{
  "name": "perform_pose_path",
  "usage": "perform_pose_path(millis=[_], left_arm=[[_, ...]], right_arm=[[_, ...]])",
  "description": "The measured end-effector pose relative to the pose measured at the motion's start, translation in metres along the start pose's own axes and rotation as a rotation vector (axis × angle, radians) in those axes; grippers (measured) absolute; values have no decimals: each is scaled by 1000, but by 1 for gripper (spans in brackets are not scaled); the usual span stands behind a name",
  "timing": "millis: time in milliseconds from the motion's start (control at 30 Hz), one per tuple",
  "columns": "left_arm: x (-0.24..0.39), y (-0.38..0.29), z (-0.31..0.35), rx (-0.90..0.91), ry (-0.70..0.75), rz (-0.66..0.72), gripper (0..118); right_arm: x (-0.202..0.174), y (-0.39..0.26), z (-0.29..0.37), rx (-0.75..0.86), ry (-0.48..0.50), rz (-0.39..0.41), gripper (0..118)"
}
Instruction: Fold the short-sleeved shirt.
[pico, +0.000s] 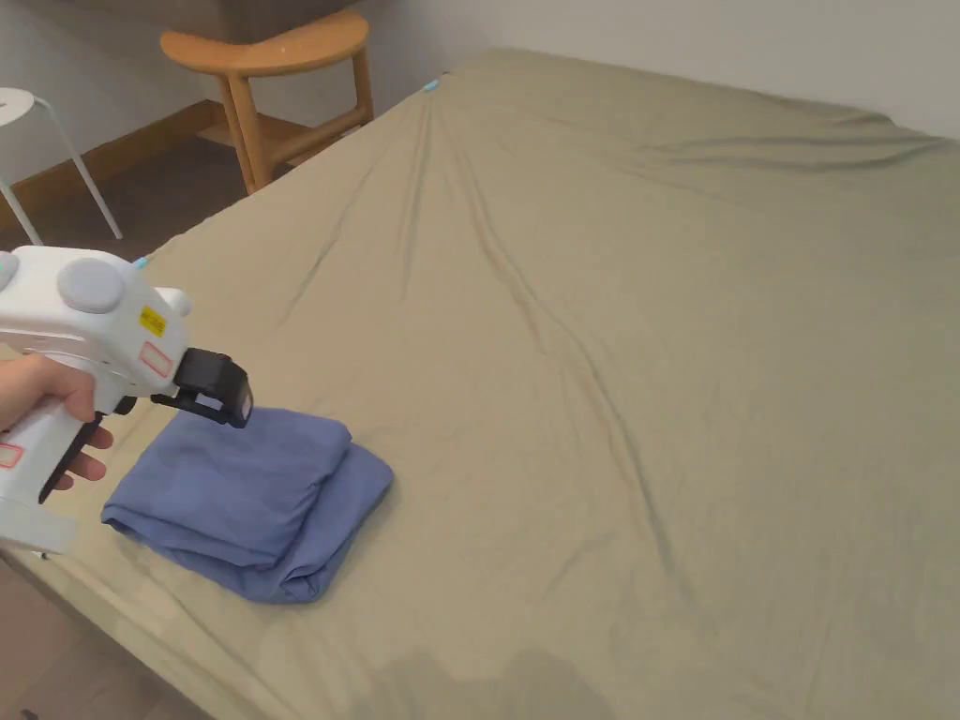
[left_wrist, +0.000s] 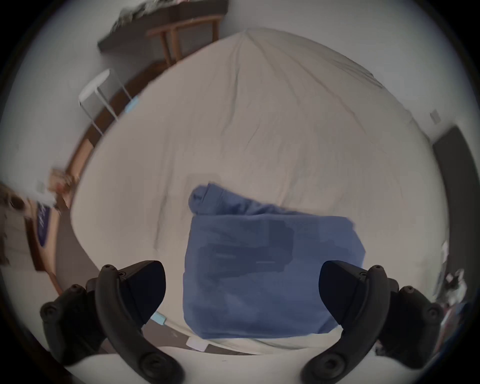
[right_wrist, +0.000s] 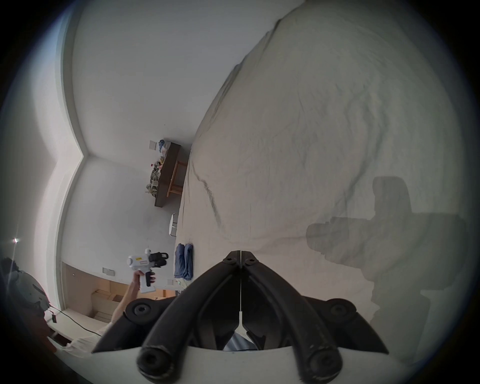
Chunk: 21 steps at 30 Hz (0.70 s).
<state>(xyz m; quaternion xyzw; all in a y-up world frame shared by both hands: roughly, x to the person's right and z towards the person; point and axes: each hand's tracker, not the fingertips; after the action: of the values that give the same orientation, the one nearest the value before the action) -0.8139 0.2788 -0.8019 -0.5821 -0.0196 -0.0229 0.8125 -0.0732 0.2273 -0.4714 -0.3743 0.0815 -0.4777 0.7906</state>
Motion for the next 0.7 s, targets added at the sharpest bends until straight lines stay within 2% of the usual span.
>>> perform_pose_path(millis=[33,67,100,133,167,200,233,267,300,367,400,433,467,500,567,667,700], left_arm=[[22,-4,12,20,4,-39,116],[53,-4,20,13,-4,-90,107],[87,-7,29,10,-47,-120,88],[124,-11,38,34,-100,-174,59],[157,-14,46,99,-157,-208,59],[202,-20,57,152,-207,-225,47],[241,-24,66,186,-263,-232,19],[285,-31,79,287,-326,-226,0],[316,-22,81,323,-386,-241,0],[389,-31,104,437,-413,-251,0],[422,-35,117,504,-415,-285,0],[443,-30,129,564,-430,-285,0],[464,-32,143,610,-465,-264,0],[478,-33,154,648,-487,-246,0],[511,-41,185,821,-421,-263,0],[531,-45,210,921,-378,-304,0],[536,-50,224,941,-375,-265,0]], right_arm=[[-3,2,4,9,-11,24,0],[-3,8,11,34,-54,60,0],[-10,12,16,66,-120,120,0],[-17,15,19,96,-160,162,0],[-28,21,24,142,-227,210,0],[-38,29,31,182,-286,282,0],[-51,36,35,228,-334,325,0],[-67,46,40,270,-383,364,0],[-77,61,44,318,-414,406,0],[-99,86,52,427,-489,478,0],[-114,96,55,456,-485,529,0],[-127,105,57,497,-497,567,0],[-149,107,56,549,-548,585,0],[-159,113,57,571,-577,613,0],[-179,127,58,663,-630,661,0],[-200,140,59,735,-638,692,0],[-205,141,63,750,-628,713,0]])
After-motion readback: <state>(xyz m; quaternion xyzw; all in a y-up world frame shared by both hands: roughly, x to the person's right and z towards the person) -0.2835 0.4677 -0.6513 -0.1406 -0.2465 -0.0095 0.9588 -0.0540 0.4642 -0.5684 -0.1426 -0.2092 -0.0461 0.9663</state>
